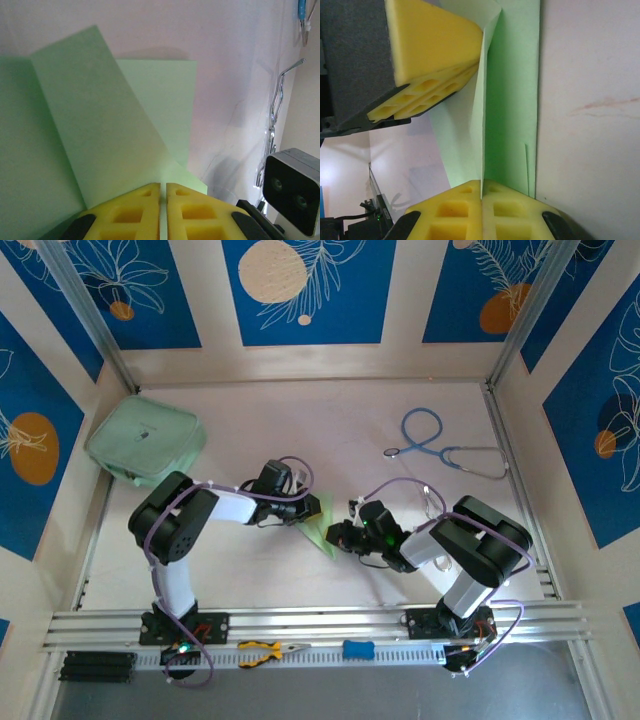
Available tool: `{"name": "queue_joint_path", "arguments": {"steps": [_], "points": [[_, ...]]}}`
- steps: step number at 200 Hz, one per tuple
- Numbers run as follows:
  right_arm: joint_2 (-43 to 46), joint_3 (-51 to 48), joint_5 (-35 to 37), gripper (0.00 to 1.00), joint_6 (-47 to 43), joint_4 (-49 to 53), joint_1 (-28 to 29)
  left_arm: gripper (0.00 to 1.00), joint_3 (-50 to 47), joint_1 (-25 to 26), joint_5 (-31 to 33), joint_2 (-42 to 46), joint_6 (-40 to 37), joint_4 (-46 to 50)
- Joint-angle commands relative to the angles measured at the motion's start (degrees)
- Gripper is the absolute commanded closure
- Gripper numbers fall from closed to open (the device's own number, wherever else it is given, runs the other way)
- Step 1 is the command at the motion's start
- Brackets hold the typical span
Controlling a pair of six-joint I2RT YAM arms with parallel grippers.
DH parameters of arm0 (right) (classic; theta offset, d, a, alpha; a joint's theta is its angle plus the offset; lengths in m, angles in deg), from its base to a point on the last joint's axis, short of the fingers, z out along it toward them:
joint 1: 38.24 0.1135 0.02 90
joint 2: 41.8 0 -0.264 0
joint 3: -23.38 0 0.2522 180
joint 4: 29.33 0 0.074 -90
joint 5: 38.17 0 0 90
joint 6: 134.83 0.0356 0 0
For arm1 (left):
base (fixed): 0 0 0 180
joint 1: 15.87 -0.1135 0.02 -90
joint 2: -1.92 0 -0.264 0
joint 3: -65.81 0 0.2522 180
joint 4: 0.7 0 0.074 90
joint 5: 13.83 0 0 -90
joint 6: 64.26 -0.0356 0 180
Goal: Fold a paper plane with a square sheet of paper (pick it up from the middle)
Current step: Fourth fold the wing at the center of the table.
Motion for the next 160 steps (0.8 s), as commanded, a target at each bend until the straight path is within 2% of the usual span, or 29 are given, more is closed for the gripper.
{"name": "queue_joint_path", "arguments": {"steps": [1,95,160], "points": [[-2.3,-1.4,1.4,0.95,1.4,5.6,0.1,0.87,1.5,0.5,-1.8,-0.8,-1.7,0.7],[-3.6,-3.2,2.7,0.97,5.1,2.7,0.0,0.85,2.4,1.0,-2.4,-1.7,-2.2,0.7],[-4.7,-3.2,2.4,0.95,6.4,1.9,0.1,0.86,5.5,1.2,-1.9,-4.0,-4.9,8.1]]}}
